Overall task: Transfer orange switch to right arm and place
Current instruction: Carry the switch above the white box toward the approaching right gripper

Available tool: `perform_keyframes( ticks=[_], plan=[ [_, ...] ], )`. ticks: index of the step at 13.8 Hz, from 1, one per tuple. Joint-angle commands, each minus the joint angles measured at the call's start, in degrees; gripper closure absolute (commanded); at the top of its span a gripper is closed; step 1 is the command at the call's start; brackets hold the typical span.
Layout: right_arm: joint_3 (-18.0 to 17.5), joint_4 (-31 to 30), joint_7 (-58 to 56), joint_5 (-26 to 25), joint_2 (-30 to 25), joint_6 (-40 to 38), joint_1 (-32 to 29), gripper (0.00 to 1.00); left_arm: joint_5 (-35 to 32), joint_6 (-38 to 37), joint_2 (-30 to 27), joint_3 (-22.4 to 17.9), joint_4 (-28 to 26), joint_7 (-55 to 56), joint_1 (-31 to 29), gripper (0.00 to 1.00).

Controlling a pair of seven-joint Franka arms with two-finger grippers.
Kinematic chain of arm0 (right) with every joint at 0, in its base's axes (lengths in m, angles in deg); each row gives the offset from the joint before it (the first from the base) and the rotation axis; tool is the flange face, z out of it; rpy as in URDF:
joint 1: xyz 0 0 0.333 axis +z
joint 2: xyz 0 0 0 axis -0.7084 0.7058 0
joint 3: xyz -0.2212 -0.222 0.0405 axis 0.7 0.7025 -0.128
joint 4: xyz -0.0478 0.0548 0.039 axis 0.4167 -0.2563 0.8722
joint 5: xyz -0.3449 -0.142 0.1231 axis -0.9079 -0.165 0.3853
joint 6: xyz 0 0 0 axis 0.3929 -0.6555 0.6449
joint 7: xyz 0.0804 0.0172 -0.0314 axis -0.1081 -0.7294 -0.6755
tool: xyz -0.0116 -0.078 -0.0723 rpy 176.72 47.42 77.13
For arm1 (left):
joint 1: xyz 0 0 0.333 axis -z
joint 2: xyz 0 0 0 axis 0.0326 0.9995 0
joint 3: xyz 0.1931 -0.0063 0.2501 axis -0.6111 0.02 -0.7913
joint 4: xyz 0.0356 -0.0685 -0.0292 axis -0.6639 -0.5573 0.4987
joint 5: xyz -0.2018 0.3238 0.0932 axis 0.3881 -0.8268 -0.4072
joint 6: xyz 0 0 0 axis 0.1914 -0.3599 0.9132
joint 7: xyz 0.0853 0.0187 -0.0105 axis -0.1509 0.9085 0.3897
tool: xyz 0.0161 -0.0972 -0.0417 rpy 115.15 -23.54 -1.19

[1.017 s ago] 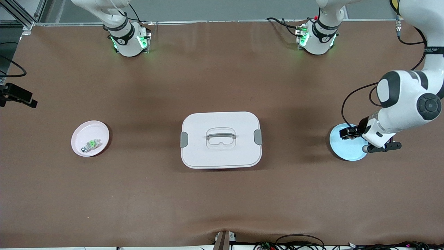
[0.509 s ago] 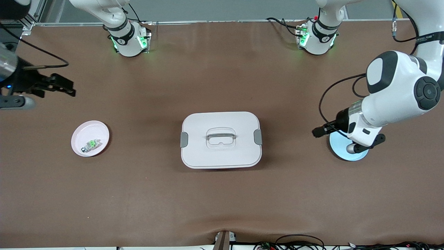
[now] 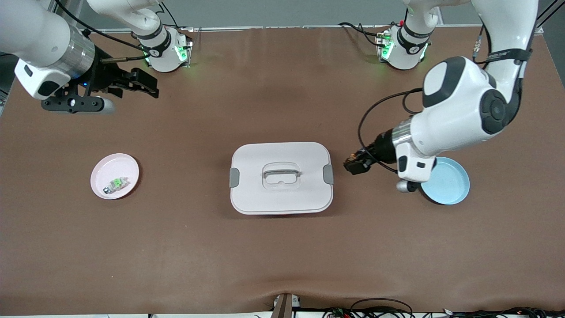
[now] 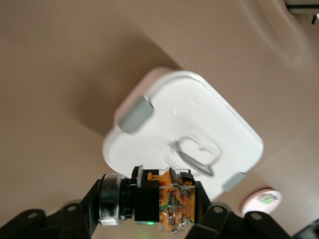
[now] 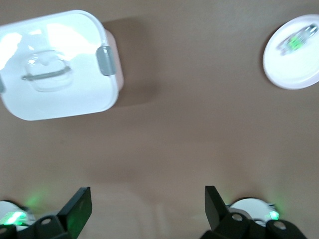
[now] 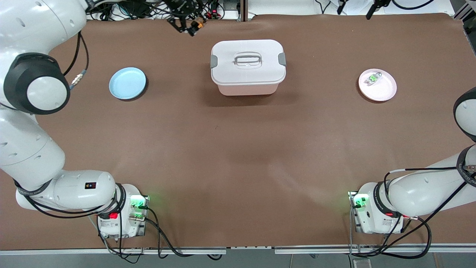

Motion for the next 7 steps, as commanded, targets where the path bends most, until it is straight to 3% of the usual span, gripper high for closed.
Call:
perform_keyframes(
  ticks=[1, 7],
  plan=[
    [0.5, -1.6, 5.3, 1.6, -1.2, 3.3, 4.4, 0.0, 4.2, -1.0, 2.3, 0.0, 4.8, 9.0, 3.2, 1.0],
    [0.1, -18.2, 10.6, 6.5, -9.4, 24.7, 11.3, 0.0, 10.2, 2.9, 3.0, -0.1, 4.9, 25.6, 8.4, 1.0]
  ],
)
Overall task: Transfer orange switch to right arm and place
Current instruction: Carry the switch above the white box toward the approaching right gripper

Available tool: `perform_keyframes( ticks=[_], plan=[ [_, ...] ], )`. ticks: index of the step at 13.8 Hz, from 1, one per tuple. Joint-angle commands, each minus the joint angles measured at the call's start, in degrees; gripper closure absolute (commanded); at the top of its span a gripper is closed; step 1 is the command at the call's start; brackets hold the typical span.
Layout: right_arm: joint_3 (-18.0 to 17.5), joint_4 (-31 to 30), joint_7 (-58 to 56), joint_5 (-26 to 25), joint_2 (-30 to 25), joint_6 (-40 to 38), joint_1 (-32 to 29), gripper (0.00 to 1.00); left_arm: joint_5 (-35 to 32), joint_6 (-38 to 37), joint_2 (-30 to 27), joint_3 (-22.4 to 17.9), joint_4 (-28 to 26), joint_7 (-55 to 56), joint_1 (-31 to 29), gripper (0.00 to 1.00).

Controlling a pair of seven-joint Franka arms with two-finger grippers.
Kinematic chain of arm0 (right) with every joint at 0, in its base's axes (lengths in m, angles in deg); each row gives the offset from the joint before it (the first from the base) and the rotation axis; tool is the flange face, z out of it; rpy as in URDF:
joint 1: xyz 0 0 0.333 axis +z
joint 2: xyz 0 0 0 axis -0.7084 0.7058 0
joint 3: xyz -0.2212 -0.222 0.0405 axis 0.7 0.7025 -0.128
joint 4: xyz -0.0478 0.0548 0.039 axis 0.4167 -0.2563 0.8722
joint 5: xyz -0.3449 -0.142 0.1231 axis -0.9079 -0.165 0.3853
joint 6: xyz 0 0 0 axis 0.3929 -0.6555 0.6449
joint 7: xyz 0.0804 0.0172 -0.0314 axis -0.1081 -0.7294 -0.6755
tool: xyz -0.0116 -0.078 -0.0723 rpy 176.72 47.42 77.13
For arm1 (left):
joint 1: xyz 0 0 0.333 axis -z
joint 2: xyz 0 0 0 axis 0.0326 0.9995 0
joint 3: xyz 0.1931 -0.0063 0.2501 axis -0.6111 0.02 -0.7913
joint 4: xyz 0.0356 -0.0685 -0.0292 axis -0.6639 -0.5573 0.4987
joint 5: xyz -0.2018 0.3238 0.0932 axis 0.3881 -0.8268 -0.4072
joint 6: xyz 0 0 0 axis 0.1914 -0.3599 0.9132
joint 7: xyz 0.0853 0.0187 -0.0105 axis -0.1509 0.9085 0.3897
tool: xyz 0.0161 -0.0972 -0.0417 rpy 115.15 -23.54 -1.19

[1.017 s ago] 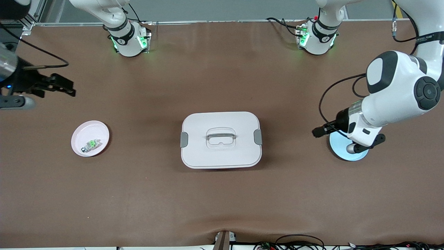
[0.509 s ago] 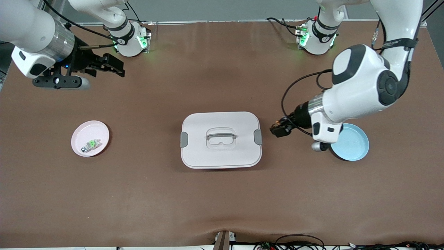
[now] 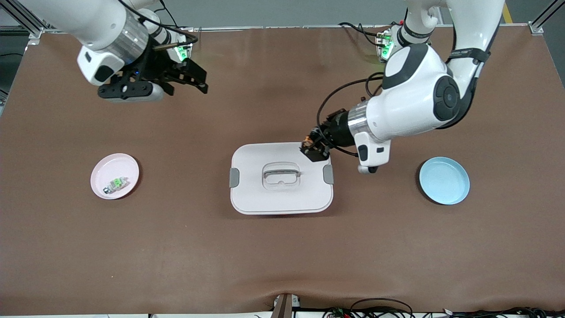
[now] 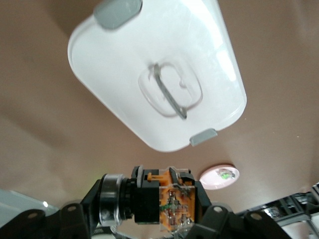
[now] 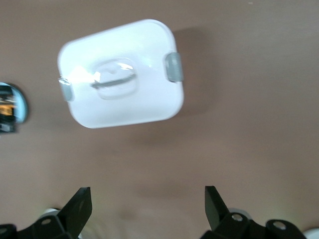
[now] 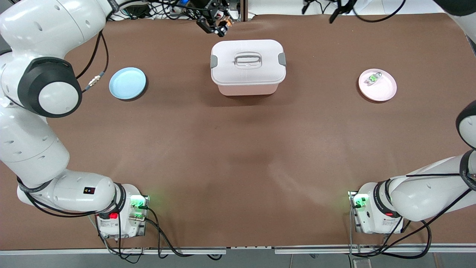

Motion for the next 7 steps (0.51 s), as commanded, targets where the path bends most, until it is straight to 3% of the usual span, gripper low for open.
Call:
perform_keyframes(
  ticks=[1, 7],
  plan=[
    [0.4, -9.5, 5.1, 2.0, -5.4, 8.7, 3.3, 0.0, 2.0, 1.0, 1.5, -0.1, 1.9, 6.6, 1.6, 1.0],
    [0.4, -15.5, 16.6, 2.1, -5.0, 24.1, 9.8, 0.0, 2.0, 4.8, 2.7, -0.2, 1.9, 15.9, 5.1, 1.0]
  ],
)
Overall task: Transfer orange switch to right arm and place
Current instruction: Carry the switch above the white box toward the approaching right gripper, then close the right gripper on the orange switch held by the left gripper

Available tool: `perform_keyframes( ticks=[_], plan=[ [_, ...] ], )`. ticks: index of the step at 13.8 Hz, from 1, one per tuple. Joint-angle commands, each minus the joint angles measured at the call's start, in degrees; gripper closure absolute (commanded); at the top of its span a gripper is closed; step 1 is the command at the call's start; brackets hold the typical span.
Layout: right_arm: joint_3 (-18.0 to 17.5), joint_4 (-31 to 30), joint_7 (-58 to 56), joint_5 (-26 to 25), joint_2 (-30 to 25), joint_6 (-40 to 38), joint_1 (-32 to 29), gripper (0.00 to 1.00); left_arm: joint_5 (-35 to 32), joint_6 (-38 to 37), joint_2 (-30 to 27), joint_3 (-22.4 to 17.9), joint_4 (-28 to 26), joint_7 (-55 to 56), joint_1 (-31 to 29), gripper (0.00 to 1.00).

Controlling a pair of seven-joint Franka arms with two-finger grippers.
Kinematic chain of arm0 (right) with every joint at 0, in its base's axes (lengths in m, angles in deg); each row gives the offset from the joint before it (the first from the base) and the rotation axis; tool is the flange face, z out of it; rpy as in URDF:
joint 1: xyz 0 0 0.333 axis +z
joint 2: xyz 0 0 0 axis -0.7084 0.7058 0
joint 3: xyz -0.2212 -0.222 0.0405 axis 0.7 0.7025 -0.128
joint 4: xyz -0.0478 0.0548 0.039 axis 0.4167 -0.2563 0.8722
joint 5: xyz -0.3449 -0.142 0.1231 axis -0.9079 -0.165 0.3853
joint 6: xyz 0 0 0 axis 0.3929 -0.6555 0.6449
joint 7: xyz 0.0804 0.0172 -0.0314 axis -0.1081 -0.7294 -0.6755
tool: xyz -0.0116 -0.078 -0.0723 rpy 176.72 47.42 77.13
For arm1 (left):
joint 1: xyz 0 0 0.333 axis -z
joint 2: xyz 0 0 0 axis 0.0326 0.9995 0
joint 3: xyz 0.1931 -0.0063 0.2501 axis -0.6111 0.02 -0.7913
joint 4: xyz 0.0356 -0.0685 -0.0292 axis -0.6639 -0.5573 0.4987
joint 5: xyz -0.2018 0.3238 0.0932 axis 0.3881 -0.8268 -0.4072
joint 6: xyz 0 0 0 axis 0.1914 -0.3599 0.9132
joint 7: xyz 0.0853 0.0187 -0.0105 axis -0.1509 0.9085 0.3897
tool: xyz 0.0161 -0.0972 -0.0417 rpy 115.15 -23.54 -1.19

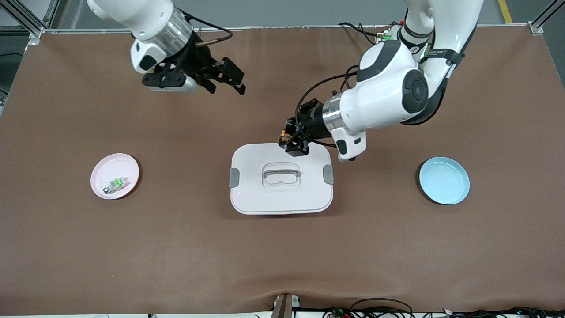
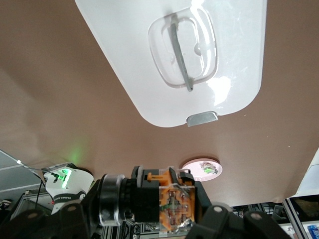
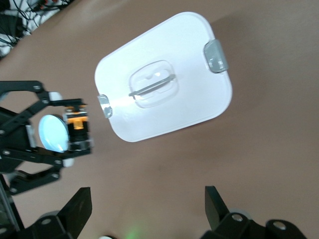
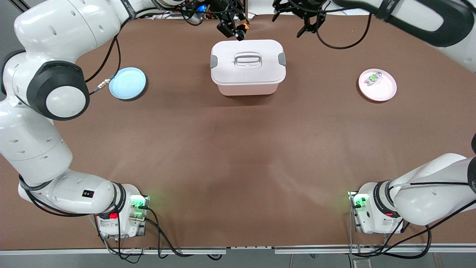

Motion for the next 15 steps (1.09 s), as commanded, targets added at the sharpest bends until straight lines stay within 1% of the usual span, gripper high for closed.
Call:
perform_keyframes(
  ticks=[1, 4, 7, 11, 15],
  plan=[
    [0.6, -4.4, 1.6, 1.1, -1.4, 6.3, 1.4, 0.0, 0.9, 0.3, 1.1, -0.2, 1.5, 2.7, 1.1, 1.0],
    [0.6, -4.5, 1.2, 3.7, -0.3, 10.6, 1.5, 0.0, 0.9, 0.3, 1.2, -0.2, 1.5, 3.8, 2.1, 1.0],
    [0.6, -4.1, 0.2, 5.2, 2.9, 14.9, 1.4, 0.0, 0.9, 0.3, 1.5, -0.3, 1.5, 4.2, 3.3, 1.0],
    [0.7, -3.7, -3.4, 7.9, 5.9, 15.7, 1.1, 0.0, 0.9, 0.3, 1.5, -0.2, 1.5, 4.3, 4.2, 1.0],
    [0.7, -3.8, -4.7, 8.1, 7.0, 15.7, 1.4, 0.0, 0.9, 0.6, 1.6, -0.3, 1.5, 5.9, 5.0, 1.0]
  ],
)
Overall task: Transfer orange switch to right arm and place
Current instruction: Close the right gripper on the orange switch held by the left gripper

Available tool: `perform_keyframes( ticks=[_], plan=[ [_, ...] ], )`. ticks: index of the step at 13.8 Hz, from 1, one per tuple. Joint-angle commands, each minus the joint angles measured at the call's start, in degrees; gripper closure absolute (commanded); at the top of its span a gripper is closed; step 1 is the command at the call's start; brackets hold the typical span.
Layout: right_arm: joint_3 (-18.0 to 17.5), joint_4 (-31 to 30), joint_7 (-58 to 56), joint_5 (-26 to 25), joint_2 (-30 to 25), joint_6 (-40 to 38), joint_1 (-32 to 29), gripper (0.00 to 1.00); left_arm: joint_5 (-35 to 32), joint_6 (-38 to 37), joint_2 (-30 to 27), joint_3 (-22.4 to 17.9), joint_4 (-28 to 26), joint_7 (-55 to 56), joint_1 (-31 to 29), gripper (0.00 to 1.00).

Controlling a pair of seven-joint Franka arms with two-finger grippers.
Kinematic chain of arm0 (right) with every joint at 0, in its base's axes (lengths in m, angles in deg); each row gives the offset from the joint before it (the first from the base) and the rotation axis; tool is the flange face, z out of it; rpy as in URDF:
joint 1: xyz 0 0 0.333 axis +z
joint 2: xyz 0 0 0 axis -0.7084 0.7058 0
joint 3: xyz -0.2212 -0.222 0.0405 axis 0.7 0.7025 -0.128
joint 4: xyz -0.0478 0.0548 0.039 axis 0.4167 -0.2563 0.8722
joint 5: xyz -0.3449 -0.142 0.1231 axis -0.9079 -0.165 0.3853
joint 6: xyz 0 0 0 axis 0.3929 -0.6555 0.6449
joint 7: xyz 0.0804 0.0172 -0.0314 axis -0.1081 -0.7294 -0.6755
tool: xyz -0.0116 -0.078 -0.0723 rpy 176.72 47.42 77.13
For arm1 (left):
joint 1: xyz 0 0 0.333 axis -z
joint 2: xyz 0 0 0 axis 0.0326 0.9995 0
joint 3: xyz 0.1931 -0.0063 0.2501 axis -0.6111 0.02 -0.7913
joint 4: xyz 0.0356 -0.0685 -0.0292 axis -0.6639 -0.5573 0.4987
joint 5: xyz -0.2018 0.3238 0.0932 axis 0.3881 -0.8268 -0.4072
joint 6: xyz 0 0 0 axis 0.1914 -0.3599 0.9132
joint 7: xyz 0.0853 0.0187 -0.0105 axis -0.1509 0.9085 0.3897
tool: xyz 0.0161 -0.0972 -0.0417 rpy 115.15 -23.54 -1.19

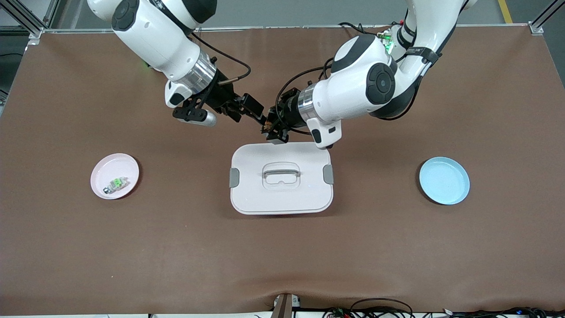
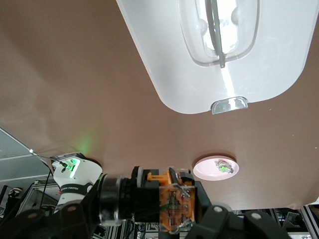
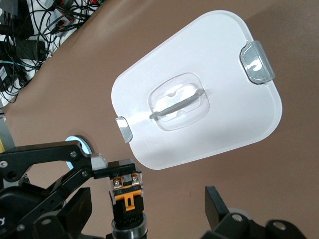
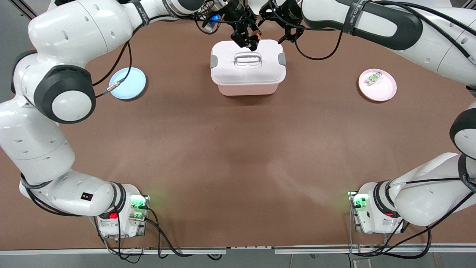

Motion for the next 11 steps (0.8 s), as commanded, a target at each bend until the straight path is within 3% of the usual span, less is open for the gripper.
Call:
perform_keyframes(
  ticks=[1, 10, 11],
  plan=[
    [0.1, 0.5, -1.5, 1.5, 0.7, 0.0, 0.6, 0.0, 0.9, 0.4, 0.7, -0.3, 1.4, 1.2, 1.0, 1.0],
    [0.1, 0.5, -1.5, 1.5, 2.3, 0.3, 4.6, 0.0, 0.8, 1.1, 1.1, -0.3, 1.4, 1.2, 1.2, 1.0],
    [0.1, 0.5, -1.5, 1.5, 2.5, 0.2, 4.6, 0.14, 0.8, 1.1, 1.1, -0.3, 1.4, 1.2, 1.2, 1.0]
  ],
)
